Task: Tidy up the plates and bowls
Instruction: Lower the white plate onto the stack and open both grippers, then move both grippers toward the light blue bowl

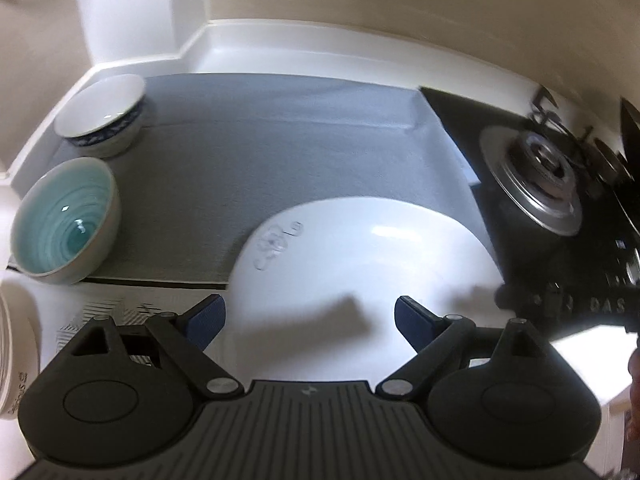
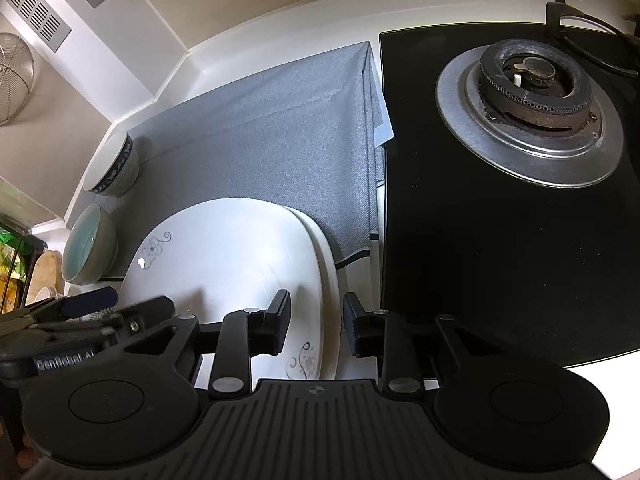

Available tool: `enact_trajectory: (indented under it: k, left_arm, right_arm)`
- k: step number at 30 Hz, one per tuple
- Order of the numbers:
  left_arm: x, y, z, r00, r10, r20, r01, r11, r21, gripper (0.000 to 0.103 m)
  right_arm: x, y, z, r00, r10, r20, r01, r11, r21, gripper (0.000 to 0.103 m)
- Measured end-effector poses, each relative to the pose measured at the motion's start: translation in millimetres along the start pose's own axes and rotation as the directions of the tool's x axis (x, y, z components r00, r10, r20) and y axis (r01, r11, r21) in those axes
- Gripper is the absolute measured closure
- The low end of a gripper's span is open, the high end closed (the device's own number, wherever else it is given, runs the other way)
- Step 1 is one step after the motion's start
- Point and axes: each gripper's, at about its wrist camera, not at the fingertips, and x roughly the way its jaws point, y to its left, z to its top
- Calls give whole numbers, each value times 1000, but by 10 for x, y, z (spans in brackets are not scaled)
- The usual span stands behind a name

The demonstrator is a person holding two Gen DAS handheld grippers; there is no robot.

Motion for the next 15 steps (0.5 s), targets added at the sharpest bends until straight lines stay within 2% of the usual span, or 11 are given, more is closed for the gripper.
enact_trajectory:
  k: [5,15]
  left_arm:
    - [82,42,-24,999,-9,-53,7,1000,-21,9]
    - [62,97,-15,999,-4,-36,2,999,-37,8]
  right_arm:
    - [10,-30,3,1000,-1,-3,1,1000,8,72]
    - [29,13,78,1000,9,-8,-9,1000,-13,70]
